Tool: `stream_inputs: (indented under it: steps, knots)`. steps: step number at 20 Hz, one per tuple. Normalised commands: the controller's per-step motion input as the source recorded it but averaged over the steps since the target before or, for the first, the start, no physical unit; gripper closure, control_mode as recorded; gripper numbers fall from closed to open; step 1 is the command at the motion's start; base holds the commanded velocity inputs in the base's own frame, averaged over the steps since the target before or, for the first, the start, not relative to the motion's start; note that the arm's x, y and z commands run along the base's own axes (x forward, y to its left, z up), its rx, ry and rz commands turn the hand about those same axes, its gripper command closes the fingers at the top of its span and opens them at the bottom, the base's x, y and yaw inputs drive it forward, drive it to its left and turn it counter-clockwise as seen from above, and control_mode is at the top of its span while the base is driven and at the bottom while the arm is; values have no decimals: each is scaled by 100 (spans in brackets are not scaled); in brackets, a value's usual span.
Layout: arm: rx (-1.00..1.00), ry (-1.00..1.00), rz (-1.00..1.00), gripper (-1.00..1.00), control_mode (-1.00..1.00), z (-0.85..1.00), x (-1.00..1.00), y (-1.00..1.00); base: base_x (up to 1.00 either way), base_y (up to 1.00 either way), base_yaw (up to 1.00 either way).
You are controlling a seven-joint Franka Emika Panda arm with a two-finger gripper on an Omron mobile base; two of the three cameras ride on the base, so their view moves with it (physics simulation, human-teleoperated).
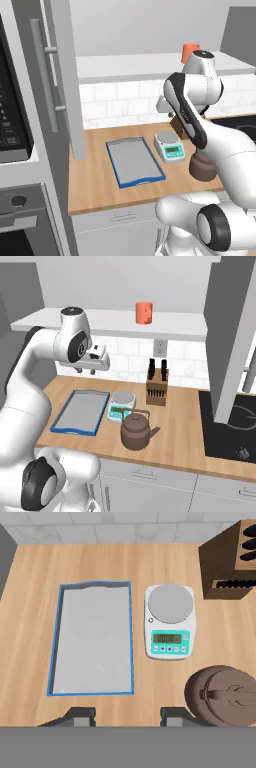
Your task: Pick the kettle from the counter and place it on the tray. Then pick the mug from the cabinet and place it on the tray. Then close the cabinet doors.
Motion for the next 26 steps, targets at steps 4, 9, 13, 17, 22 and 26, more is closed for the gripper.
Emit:
stream_inputs:
  steps: [4, 9, 13, 17, 22, 26]
  knots:
    - [1, 0, 0, -100, -100, -2, -5, -9, 0, 0, 0]
    - [0, 0, -6, -100, -100, -18, -22, -36, 0, 0, 0]
    - [0, 0, -23, -100, -100, -22, -21, -43, 0, 0, 0]
    - [0, 1, -39, -100, -100, -24, -14, -50, 0, 0, 0]
    - [0, 2, -40, -100, -100, -24, 0, -46, 0, 0, 0]
    - [0, 10, -33, -100, -100, -30, 7, -42, 0, 0, 0]
